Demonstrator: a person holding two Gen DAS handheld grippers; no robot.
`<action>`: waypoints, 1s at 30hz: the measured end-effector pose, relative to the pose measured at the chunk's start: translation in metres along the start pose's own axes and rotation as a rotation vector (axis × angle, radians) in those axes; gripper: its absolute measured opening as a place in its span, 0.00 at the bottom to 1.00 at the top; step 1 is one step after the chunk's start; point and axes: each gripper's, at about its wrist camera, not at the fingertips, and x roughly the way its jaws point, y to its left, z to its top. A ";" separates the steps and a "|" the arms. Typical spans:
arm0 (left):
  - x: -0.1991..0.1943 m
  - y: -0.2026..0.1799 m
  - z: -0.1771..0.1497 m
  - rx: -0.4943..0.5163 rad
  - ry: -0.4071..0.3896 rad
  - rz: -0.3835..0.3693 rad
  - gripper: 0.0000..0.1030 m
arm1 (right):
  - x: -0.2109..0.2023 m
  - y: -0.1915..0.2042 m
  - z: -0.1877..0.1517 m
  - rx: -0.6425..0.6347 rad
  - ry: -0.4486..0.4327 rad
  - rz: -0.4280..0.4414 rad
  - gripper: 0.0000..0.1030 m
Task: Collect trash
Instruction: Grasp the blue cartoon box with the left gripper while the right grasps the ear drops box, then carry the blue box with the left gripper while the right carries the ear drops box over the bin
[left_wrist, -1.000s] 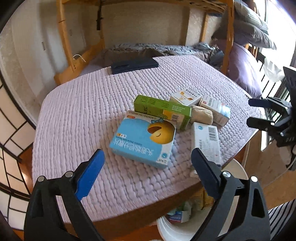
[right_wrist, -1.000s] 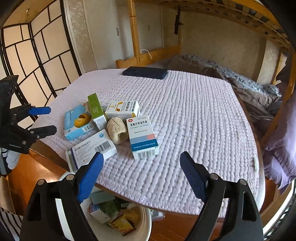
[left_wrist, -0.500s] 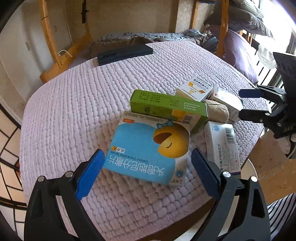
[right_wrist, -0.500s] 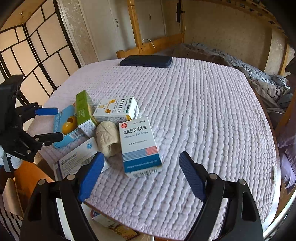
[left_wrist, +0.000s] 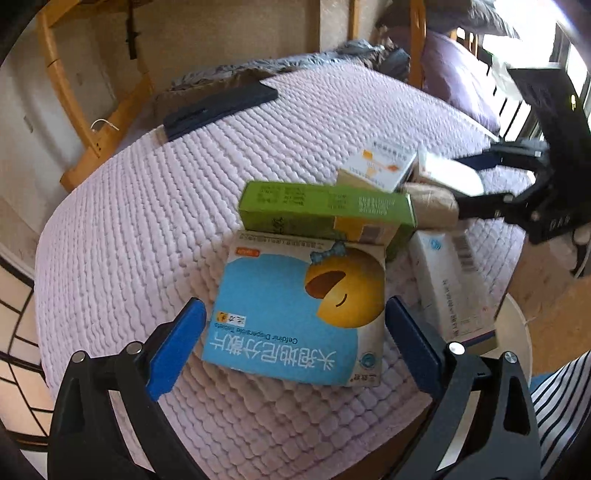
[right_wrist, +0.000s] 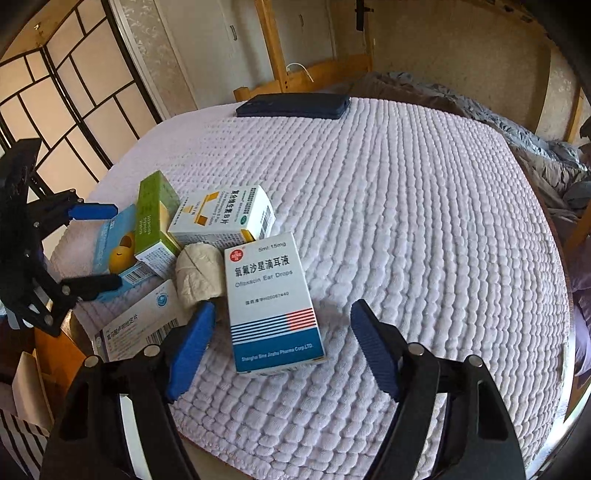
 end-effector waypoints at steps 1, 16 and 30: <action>0.003 -0.001 0.000 0.002 0.005 -0.002 0.96 | 0.001 -0.001 0.000 0.001 0.002 0.001 0.73; 0.002 0.005 -0.004 -0.179 -0.005 -0.005 0.93 | -0.009 -0.017 -0.002 0.037 -0.035 -0.027 0.45; -0.017 -0.003 -0.023 -0.339 -0.011 0.068 0.93 | -0.032 -0.002 -0.033 0.042 -0.029 -0.043 0.45</action>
